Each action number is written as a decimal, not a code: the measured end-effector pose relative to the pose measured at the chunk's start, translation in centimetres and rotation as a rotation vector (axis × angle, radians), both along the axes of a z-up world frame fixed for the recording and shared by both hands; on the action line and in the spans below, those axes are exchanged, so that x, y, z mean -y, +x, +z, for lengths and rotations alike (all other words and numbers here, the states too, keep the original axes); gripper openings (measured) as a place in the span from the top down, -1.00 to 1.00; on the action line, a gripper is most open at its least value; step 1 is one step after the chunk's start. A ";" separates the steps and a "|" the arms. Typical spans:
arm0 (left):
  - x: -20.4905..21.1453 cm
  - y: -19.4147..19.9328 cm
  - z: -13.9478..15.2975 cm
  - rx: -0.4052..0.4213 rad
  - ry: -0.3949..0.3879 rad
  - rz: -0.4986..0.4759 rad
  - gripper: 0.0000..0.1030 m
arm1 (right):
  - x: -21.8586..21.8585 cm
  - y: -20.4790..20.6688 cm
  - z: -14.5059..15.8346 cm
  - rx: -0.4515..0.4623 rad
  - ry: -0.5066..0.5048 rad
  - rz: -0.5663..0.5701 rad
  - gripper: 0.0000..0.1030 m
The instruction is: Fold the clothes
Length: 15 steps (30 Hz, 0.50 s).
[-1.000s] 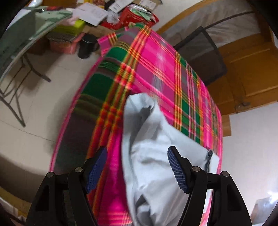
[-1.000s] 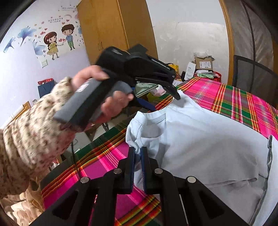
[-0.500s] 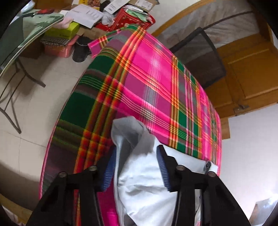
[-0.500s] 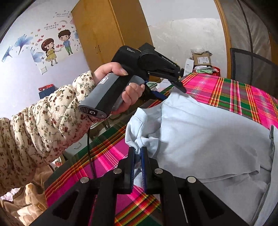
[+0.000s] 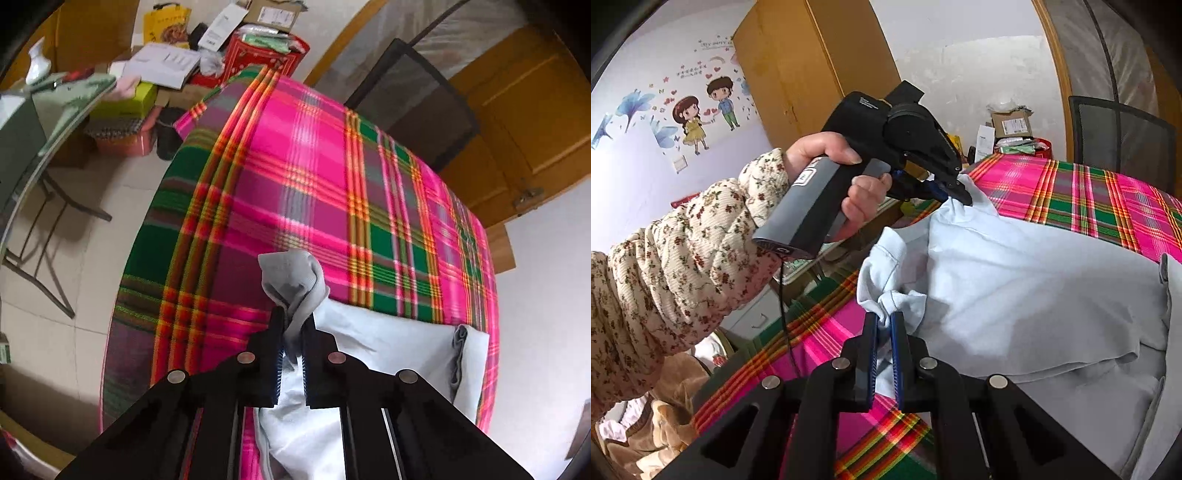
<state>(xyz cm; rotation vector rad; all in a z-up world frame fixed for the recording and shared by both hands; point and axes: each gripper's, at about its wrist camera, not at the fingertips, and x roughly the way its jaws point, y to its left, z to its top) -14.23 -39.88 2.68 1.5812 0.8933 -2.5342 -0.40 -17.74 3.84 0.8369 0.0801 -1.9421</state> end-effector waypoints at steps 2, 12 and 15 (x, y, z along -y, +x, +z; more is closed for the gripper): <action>-0.8 -0.1 0.9 -0.014 -0.012 -0.008 0.84 | -0.6 0.1 0.3 0.005 -0.014 -0.010 0.86; -7.7 -1.4 4.1 -0.054 -0.088 -0.086 0.84 | -5.6 0.8 1.8 0.012 -0.073 -0.100 0.86; -10.0 -2.0 4.1 -0.047 -0.096 -0.113 0.84 | -7.7 1.1 1.7 0.010 -0.075 -0.136 0.86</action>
